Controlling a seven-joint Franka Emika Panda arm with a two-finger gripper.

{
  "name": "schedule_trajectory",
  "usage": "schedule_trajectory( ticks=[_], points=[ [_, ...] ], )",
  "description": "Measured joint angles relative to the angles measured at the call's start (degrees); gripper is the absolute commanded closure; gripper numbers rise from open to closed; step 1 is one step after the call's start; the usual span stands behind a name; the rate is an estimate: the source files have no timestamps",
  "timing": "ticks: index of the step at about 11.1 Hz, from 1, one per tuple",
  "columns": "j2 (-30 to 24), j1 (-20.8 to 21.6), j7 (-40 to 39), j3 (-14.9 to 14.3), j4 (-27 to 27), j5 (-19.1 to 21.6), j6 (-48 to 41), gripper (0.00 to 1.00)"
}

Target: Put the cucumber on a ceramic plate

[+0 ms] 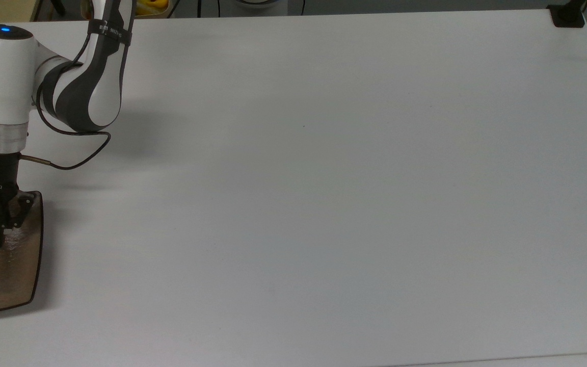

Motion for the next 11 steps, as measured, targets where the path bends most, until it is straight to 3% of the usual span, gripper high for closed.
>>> schedule_trajectory(
  ticks=[2, 3, 8, 11],
  points=[
    [0.0, 0.0, 0.0, 0.0, 0.0, 0.0, 0.0, 0.12],
    [0.0, 0.0, 0.0, 0.0, 0.0, 0.0, 0.0, 0.0],
    [-1.4, 0.2, 0.0, 0.0, -0.2, 0.0, 0.0, 0.0],
    [-6.9, 0.1, 0.0, 0.0, -3.6, 0.1, 0.0, 0.0]
  ],
)
